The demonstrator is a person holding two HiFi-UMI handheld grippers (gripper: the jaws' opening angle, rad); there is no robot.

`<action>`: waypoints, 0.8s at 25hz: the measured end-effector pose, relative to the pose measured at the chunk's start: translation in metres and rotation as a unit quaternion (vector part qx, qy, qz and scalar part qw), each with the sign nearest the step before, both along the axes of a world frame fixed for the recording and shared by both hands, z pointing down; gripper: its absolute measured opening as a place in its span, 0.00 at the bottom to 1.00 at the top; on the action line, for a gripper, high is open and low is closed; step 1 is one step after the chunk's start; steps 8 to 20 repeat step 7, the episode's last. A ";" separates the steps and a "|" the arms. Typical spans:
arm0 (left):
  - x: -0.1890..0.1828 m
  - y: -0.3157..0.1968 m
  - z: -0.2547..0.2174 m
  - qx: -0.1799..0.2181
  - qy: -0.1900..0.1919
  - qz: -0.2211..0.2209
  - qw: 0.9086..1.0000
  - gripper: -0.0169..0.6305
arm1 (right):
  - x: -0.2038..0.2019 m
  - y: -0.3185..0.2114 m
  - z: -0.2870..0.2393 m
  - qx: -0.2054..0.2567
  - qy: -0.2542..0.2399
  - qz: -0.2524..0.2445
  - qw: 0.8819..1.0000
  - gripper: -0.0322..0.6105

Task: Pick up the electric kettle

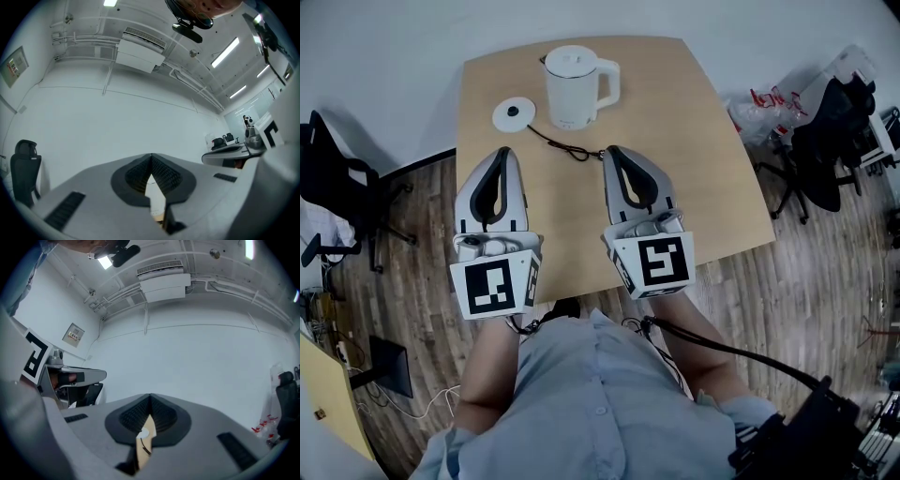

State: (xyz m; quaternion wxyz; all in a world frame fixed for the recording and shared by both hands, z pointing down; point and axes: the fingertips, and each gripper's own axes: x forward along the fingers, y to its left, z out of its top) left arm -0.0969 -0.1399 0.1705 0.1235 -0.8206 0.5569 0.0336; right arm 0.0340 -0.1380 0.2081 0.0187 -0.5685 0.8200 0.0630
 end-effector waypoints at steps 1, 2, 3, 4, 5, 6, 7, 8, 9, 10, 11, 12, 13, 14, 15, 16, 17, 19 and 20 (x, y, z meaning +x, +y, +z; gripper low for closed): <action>0.000 0.000 0.000 0.000 0.000 -0.001 1.000 0.03 | 0.000 0.000 0.000 0.000 0.000 0.000 1.000 0.05; 0.000 0.000 0.000 0.000 0.000 -0.001 1.000 0.03 | 0.000 0.000 0.000 0.000 0.000 -0.001 1.000 0.05; 0.001 0.000 -0.001 0.000 -0.001 -0.001 1.000 0.03 | 0.000 0.000 -0.001 0.000 0.000 -0.001 1.000 0.05; 0.001 0.001 -0.001 0.001 -0.001 -0.002 1.000 0.03 | 0.001 0.001 -0.001 0.001 0.001 -0.001 1.000 0.05; 0.001 0.002 -0.001 0.001 -0.001 -0.002 1.000 0.03 | 0.001 0.001 -0.002 0.002 0.001 -0.002 1.000 0.05; 0.002 0.002 -0.002 0.002 -0.001 -0.002 1.000 0.03 | 0.001 0.002 -0.003 0.002 0.002 -0.002 1.000 0.05; 0.002 0.003 -0.002 0.003 -0.001 -0.002 1.000 0.03 | 0.002 0.002 -0.003 0.003 0.002 -0.002 1.000 0.05; 0.002 0.003 -0.002 0.003 -0.001 -0.002 1.000 0.03 | 0.002 0.002 -0.003 0.003 0.002 -0.002 1.000 0.05; 0.002 0.003 -0.002 0.003 -0.001 -0.002 1.000 0.03 | 0.002 0.002 -0.003 0.003 0.002 -0.002 1.000 0.05; 0.002 0.003 -0.002 0.003 -0.001 -0.002 1.000 0.03 | 0.002 0.002 -0.003 0.003 0.002 -0.002 1.000 0.05; 0.002 0.003 -0.002 0.003 -0.001 -0.002 1.000 0.03 | 0.002 0.002 -0.003 0.003 0.002 -0.002 1.000 0.05; 0.002 0.003 -0.002 0.003 -0.001 -0.002 1.000 0.03 | 0.002 0.002 -0.003 0.003 0.002 -0.002 1.000 0.05; 0.002 0.003 -0.002 0.003 -0.001 -0.002 1.000 0.03 | 0.002 0.002 -0.003 0.003 0.002 -0.002 1.000 0.05; 0.002 0.003 -0.002 0.003 -0.001 -0.002 1.000 0.03 | 0.002 0.002 -0.003 0.003 0.002 -0.002 1.000 0.05; 0.002 0.003 -0.002 0.003 -0.001 -0.002 1.000 0.03 | 0.002 0.002 -0.003 0.003 0.002 -0.002 1.000 0.05; 0.002 0.003 -0.002 0.003 -0.001 -0.002 1.000 0.03 | 0.002 0.002 -0.003 0.003 0.002 -0.002 1.000 0.05; 0.002 0.003 -0.002 0.003 -0.001 -0.002 1.000 0.03 | 0.002 0.002 -0.003 0.003 0.002 -0.002 1.000 0.05; 0.002 0.003 -0.002 0.003 -0.001 -0.002 1.000 0.03 | 0.002 0.002 -0.003 0.003 0.002 -0.002 1.000 0.05; 0.002 0.003 -0.002 0.003 -0.001 -0.002 1.000 0.03 | 0.002 0.002 -0.003 0.003 0.002 -0.002 1.000 0.05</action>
